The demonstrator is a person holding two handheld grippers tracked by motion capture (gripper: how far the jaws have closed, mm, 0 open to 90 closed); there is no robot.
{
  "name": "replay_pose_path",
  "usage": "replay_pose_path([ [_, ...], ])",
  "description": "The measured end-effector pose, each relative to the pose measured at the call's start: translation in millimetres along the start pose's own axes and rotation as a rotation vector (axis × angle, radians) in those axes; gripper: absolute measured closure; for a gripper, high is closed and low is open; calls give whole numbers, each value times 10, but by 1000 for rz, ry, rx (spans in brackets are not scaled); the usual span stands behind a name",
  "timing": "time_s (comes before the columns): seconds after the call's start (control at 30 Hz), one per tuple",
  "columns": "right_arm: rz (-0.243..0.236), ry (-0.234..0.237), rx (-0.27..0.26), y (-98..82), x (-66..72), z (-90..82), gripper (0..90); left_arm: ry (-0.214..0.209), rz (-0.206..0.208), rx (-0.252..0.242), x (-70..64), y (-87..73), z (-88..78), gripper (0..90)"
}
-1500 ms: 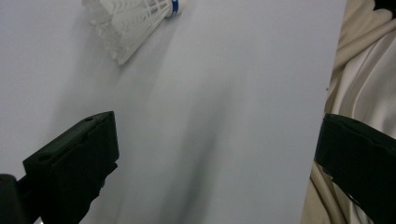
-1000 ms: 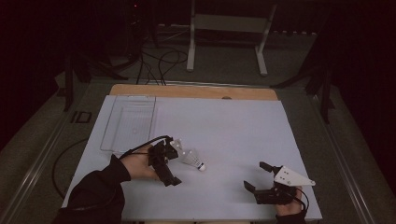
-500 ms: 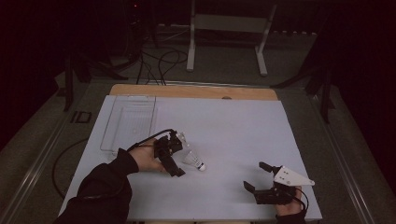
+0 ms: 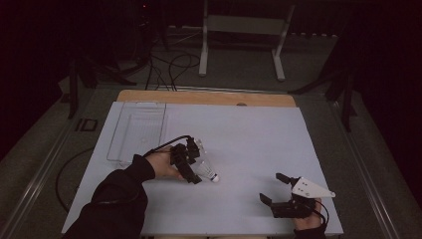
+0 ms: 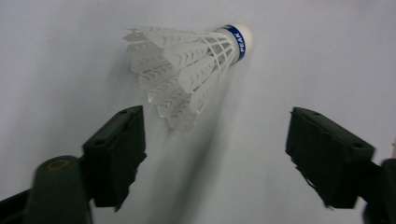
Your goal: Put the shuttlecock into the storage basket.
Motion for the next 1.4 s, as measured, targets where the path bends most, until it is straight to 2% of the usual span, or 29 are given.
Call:
replay_pose_path([
  [0.17,-6,3,5,1,6,4,78,-24,15,0,-3,40,37,371],
  [0.27,-4,2,5,-1,5,4,78,-30,22,6,1,63,69,400],
  [0.43,-5,2,6,-2,3,4,78,-29,12,2,25,90,105,446],
  [0.7,-3,3,8,-5,3,7,78,-86,40,23,42,112,195,566],
  [0.87,-2,1,9,-6,-1,7,78,-107,97,17,-14,126,229,728],
  [0.97,0,1,11,-9,-4,3,78,-117,106,12,-37,145,217,874],
  [1.0,0,2,12,-10,-6,3,78,-113,110,13,-38,152,210,894],
  [1.13,1,0,13,-11,-4,6,78,-110,116,-1,-58,190,153,900],
  [1.2,0,1,12,-9,-4,6,78,-108,111,0,-65,201,127,900],
  [1.33,2,2,13,-10,-3,6,78,-91,130,14,-91,220,67,900],
  [1.4,3,2,13,-9,0,7,78,-91,116,6,-108,236,43,900],
])
Point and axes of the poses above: each handheld gripper's, and its own axes: z roughly forward along the jaws, y roughly out of its top, x roughly to its left, the point moved 5 cm from there along z, roughly forward along the jaws, and after that the axes turned 12 degrees about y, right-handed, at the moved point
